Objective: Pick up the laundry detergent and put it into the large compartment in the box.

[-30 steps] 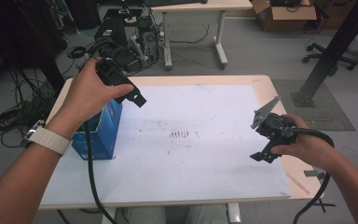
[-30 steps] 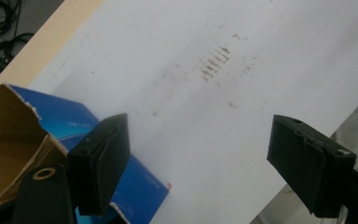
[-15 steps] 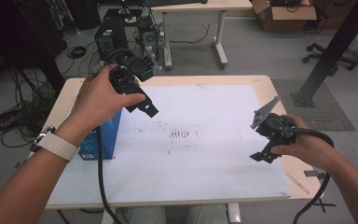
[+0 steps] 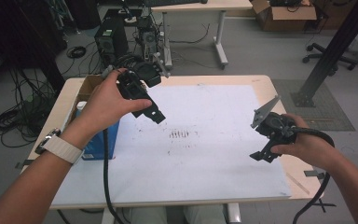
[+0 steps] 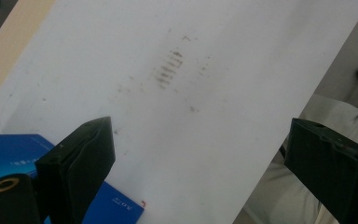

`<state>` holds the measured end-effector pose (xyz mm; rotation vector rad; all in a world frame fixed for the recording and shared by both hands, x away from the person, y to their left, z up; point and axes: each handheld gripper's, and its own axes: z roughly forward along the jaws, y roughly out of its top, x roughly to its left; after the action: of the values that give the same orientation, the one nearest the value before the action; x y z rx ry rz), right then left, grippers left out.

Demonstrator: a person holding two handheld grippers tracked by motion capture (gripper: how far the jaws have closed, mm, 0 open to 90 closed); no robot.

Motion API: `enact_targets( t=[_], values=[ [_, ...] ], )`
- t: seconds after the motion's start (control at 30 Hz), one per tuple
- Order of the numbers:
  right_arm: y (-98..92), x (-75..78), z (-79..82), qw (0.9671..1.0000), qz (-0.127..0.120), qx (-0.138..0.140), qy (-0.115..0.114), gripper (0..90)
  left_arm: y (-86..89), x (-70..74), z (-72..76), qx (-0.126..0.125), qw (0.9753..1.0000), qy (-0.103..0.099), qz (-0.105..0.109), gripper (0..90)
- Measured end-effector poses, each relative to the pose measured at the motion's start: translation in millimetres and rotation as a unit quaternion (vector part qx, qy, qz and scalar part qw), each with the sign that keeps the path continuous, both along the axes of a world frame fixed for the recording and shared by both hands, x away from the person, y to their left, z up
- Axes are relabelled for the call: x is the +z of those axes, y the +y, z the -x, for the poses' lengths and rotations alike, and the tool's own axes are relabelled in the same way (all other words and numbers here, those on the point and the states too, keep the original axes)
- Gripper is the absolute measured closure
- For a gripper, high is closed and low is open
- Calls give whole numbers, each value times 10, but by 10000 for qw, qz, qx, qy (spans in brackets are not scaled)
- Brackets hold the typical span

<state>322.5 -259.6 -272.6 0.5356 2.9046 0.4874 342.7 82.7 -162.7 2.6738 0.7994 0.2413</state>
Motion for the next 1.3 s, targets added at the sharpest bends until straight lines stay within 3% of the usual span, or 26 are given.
enact_targets(
  t=[0.27,1.3],
  values=[
    [-3,-8,-17,10000,-19,-21,-7,94,-56,-41,5,-106,9999,7,-16,85],
    [40,8,-9,10000,-6,17,-5,94,-30,-72,-3,-73,10000,32,10,90]
  ],
)
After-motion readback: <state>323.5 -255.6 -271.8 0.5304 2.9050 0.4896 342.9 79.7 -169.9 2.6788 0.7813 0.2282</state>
